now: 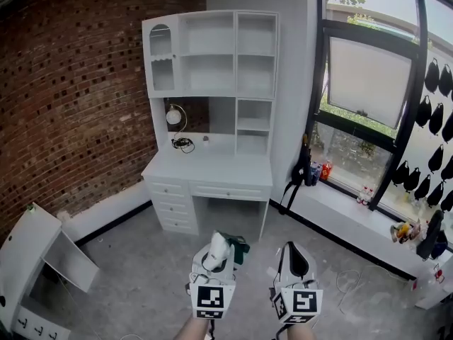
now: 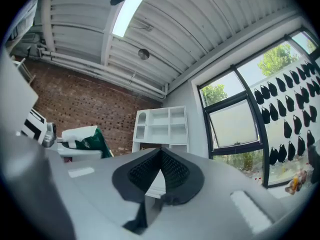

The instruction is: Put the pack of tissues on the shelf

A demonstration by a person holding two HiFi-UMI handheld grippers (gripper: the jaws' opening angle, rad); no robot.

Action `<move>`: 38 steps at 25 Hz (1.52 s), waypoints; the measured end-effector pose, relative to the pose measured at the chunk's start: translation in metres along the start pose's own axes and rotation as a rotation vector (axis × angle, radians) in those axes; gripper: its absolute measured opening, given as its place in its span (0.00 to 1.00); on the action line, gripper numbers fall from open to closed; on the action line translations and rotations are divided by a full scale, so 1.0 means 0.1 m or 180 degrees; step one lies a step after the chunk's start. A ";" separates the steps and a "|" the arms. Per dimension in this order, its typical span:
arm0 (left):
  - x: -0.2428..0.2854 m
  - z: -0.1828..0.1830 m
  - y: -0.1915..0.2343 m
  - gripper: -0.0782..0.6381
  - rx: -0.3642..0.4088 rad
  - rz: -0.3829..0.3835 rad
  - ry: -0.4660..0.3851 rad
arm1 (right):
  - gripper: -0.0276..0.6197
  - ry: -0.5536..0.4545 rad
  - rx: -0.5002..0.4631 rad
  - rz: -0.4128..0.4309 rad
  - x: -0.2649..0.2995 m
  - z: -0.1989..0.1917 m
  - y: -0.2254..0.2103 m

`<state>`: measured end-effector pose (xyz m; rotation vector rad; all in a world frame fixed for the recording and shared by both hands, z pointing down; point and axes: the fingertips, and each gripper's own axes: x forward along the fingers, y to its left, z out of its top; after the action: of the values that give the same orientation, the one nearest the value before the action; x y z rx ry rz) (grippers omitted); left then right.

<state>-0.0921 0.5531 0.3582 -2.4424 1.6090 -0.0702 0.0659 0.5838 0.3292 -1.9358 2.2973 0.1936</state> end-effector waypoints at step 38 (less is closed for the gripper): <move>1.51 -0.50 1.73 0.25 -0.0010 -0.0150 -0.0046 | 0.49 -0.0005 0.0238 -0.0048 2.07 -0.51 0.47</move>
<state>-0.1959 0.3418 0.3597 -2.4778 1.5469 -0.0575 -0.0164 0.3817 0.3420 -1.9153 2.2545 0.1062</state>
